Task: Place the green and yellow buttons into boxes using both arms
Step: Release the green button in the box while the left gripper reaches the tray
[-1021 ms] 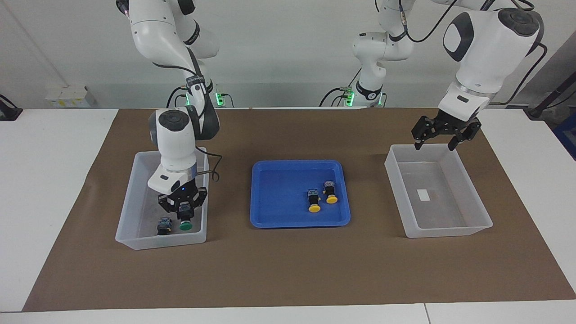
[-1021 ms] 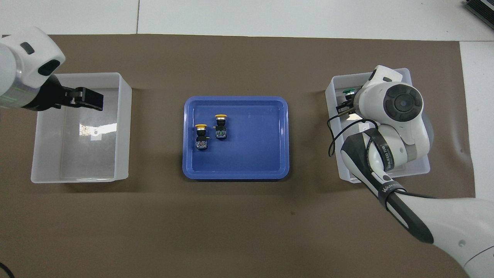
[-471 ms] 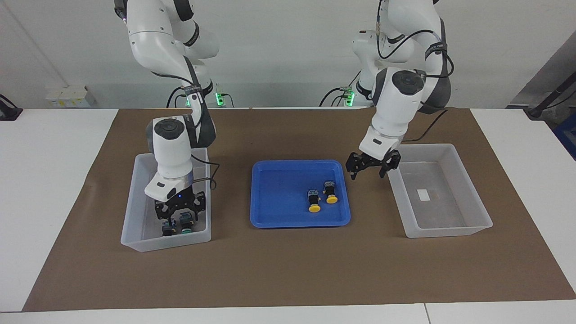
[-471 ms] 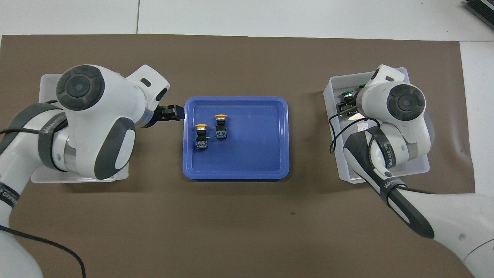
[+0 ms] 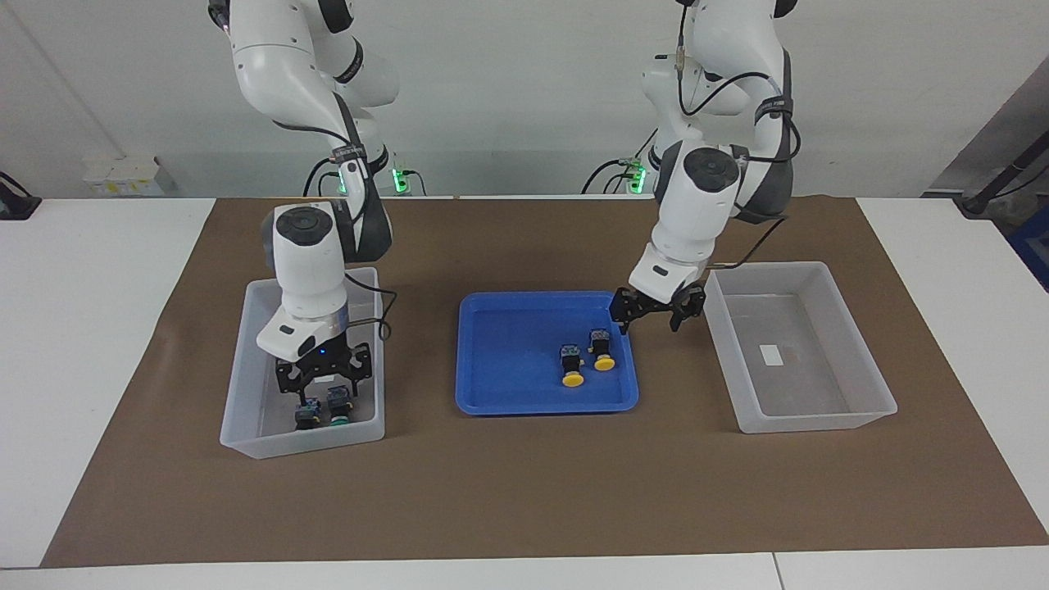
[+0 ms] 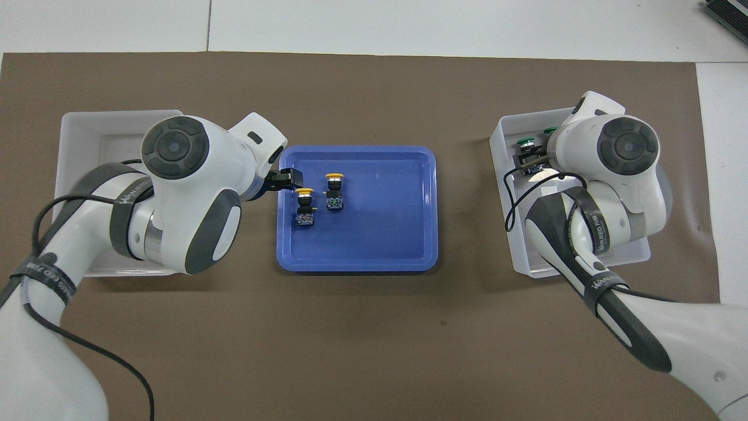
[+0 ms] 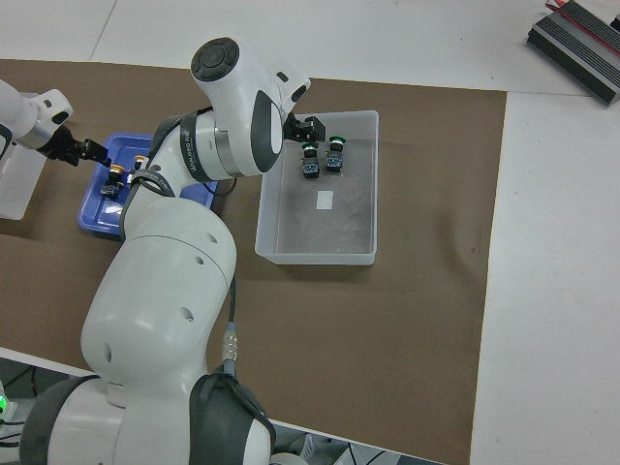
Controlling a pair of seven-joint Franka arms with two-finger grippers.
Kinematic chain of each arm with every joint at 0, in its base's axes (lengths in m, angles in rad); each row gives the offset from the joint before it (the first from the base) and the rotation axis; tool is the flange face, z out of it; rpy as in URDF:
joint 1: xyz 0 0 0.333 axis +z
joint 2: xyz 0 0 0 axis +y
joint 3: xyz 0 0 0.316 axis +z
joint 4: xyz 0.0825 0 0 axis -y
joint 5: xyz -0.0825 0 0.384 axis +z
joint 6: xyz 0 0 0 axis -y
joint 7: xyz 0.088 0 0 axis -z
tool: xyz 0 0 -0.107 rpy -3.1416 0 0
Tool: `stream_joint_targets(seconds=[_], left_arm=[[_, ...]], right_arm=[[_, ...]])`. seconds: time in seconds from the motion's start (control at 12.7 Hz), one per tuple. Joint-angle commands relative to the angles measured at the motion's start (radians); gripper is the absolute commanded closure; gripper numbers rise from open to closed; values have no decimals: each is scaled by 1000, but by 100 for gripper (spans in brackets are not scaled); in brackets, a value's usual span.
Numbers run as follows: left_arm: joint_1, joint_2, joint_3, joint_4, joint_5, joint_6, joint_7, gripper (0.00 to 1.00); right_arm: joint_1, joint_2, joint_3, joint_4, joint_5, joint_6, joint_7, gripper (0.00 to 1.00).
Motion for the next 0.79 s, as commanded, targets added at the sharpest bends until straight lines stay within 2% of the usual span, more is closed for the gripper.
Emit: stream_joint_targets(seconds=[0.0,0.16,0.31,0.47,0.71], left_arm=[[-25,9,16,-46,13,79,-25,0],[-42,15,16,-73,14,98,-16,0],[-44,15,16,-98,14,133,-8,3],[-51,15,16,-102,14,134,0,6],[-73,15,16,-113,14,141,9,9]], right_arm=[[-13,-71,6,2,58,-95,43,0],[-3,-118,6,72,58,-264,55,0],[-3,-125,7,172,56,-407,55,0],[-8,-129,9,212,58,-462,52,0],[0,-166,13,204,59,-502,53,0]])
